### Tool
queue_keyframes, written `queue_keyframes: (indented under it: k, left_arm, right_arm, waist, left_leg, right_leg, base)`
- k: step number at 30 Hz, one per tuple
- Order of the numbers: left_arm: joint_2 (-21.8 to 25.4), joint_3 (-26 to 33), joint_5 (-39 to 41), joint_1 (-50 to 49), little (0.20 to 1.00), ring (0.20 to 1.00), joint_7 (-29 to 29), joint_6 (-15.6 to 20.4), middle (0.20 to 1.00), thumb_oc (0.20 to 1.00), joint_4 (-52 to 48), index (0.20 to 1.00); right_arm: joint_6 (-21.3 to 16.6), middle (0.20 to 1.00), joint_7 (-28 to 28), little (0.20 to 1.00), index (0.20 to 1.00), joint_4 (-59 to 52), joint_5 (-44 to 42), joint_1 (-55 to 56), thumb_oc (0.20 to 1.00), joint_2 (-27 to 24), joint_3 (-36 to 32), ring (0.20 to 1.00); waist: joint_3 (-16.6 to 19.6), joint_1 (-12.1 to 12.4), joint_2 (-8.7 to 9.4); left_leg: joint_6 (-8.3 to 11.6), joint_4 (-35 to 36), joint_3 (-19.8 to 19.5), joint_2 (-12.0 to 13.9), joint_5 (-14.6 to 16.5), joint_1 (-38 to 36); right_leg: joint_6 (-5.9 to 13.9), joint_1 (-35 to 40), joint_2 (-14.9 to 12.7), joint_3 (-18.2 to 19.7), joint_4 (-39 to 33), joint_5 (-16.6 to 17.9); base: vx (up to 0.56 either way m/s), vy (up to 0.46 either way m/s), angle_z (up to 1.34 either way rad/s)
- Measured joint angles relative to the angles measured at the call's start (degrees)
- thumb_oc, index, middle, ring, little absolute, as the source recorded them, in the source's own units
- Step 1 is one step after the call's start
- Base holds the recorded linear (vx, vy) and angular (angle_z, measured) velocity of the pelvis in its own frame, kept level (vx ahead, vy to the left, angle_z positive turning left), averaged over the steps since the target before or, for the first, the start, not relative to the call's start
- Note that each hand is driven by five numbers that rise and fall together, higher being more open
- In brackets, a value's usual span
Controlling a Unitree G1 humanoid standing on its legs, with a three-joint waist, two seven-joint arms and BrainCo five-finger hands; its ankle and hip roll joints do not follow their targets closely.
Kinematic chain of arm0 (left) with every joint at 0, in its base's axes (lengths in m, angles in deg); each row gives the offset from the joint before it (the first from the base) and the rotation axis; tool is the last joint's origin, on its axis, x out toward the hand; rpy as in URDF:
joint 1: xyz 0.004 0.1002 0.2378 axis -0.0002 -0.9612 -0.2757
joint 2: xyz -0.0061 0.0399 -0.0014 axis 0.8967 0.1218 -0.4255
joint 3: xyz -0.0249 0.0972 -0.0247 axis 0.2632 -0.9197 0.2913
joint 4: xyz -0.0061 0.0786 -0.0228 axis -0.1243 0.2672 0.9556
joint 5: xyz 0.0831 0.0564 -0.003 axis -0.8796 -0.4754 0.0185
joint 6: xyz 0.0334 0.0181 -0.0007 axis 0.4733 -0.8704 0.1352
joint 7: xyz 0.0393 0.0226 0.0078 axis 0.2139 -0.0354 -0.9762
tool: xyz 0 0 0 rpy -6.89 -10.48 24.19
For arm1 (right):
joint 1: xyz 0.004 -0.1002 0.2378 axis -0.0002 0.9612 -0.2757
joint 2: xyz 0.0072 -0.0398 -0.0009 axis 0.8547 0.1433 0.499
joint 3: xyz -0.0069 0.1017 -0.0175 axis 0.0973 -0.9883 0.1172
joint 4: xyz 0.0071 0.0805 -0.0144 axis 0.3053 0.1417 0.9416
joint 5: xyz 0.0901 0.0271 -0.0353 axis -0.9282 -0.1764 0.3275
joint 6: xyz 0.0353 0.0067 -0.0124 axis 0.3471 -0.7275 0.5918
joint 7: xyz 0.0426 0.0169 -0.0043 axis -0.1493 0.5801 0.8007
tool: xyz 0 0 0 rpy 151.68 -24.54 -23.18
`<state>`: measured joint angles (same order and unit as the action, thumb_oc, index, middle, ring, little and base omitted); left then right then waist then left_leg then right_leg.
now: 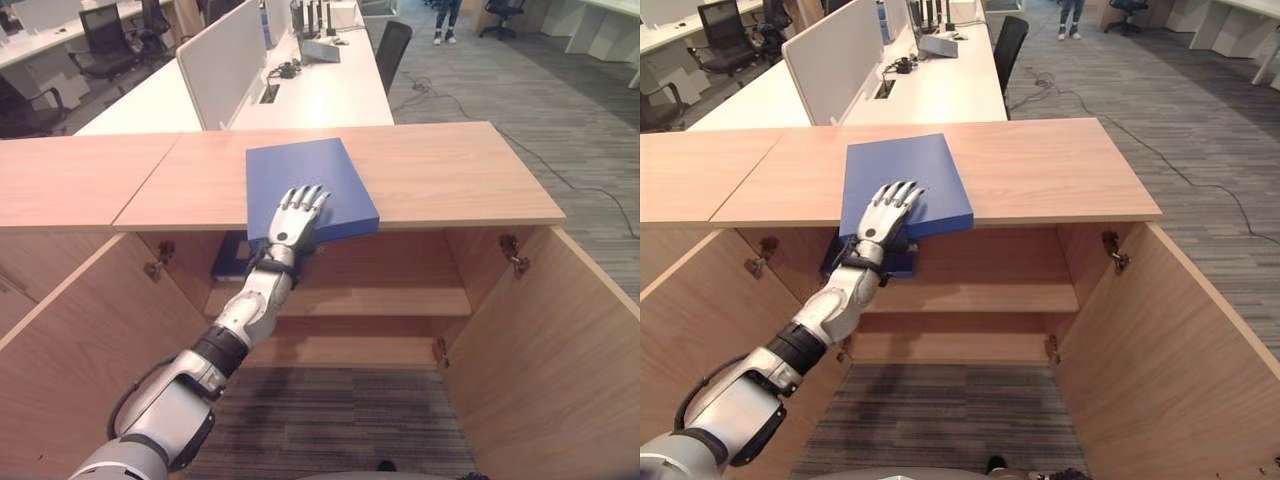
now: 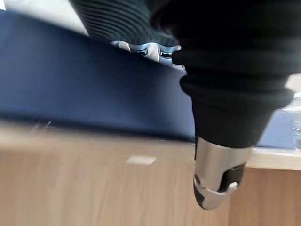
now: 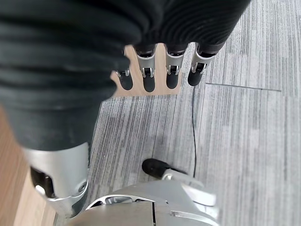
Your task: Put the empty folder in the office cabinet
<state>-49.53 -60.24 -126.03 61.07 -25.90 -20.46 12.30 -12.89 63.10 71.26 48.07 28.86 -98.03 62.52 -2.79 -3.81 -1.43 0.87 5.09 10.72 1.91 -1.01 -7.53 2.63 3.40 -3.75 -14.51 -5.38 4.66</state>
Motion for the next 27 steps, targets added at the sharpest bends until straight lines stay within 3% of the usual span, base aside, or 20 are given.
queue_keyframes:
  k: [8,19,20,21,22,27]
  left_arm:
    - [-0.28,2.31,3.92,-0.97,1.000,1.000,-1.70,-1.08,1.000,1.000,0.25,1.000]
    - [-0.26,2.23,3.26,-1.02,1.000,1.000,-3.05,-1.95,1.000,1.000,2.62,1.000]
    - [-0.25,2.23,3.20,-1.02,0.627,0.627,-3.29,-1.95,0.627,0.627,2.88,0.627]
    - [-0.23,2.21,2.32,-1.02,0.351,0.351,-3.43,-2.01,0.351,0.351,3.04,0.351]
    - [-0.20,2.10,1.43,-1.02,0.200,0.200,-3.53,-2.04,0.200,0.200,3.38,0.200]
    - [0.16,1.98,-1.81,-0.15,0.200,0.200,-5.62,-2.76,0.200,0.200,4.92,0.200]
  right_arm:
    - [0.01,1.000,0.95,1.000,1.000,-0.21,0.00,-0.03,1.000,0.07,-0.05,1.000]
    - [0.09,1.000,0.96,1.000,1.000,-0.20,0.01,-0.04,1.000,0.06,0.04,1.000]
    - [0.08,1.000,0.96,1.000,1.000,-0.21,0.01,-0.06,1.000,0.06,0.03,1.000]
    - [0.04,1.000,0.96,1.000,1.000,-0.20,0.01,-0.06,1.000,0.06,0.04,1.000]
    - [0.00,1.000,0.96,1.000,1.000,-0.21,0.01,-0.06,1.000,0.07,0.05,1.000]
    - [-0.06,1.000,0.98,1.000,1.000,-0.17,0.01,-0.01,1.000,0.06,0.08,1.000]
  waist:
    - [-0.10,-0.12,0.07]
    - [-0.87,-0.16,-0.06]
    - [-0.86,-0.15,-0.06]
    - [-0.85,-0.20,-0.05]
    - [-0.85,-0.21,-0.05]
    - [-0.53,-0.30,-0.07]
  left_leg:
    - [-0.06,0.00,0.03,0.03,0.05,-0.43]
    - [-0.14,0.02,0.09,0.05,0.26,-0.88]
    - [-0.14,0.01,0.14,0.05,0.25,-0.92]
    - [-0.13,0.01,0.19,0.05,0.25,-0.96]
    - [-0.13,0.01,0.23,0.05,0.25,-0.96]
    - [-0.14,0.02,0.47,0.07,0.25,-1.06]
  right_leg:
    - [-0.02,0.37,0.04,0.05,-0.01,-0.03]
    - [-0.03,0.69,0.13,0.32,-0.01,-0.04]
    - [-0.04,0.71,0.14,0.38,-0.01,-0.04]
    - [-0.04,0.71,0.14,0.42,-0.01,-0.03]
    - [-0.04,0.71,0.15,0.45,-0.01,-0.03]
    - [-0.02,0.72,0.18,0.69,-0.01,0.00]
  base:
    - [0.00,0.000,0.00]
    - [0.00,0.000,0.00]
    - [0.00,0.000,0.00]
    - [0.00,0.000,0.00]
    - [0.00,0.000,0.00]
    - [0.00,0.000,0.00]
